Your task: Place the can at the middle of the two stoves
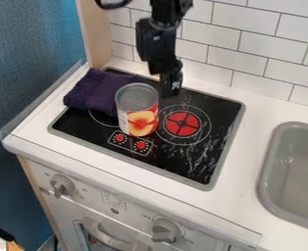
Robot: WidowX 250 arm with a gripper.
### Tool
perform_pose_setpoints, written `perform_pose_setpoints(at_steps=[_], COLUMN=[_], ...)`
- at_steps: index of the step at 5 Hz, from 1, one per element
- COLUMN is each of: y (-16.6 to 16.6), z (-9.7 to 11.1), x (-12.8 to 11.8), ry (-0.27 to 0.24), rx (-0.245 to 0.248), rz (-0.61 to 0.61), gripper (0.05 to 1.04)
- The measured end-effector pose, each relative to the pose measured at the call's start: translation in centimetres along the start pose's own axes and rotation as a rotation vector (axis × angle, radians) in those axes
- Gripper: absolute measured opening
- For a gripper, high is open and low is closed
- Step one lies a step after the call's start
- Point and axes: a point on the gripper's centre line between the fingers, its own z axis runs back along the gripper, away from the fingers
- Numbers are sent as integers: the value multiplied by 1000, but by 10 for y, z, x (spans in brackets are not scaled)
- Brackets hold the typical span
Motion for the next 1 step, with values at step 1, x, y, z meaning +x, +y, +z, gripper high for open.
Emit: perform_pose_setpoints(at_steps=[1], y=[-2], z=[27], x=[-4], ry=[73], rx=[-28], rz=[-4], gripper=[998])
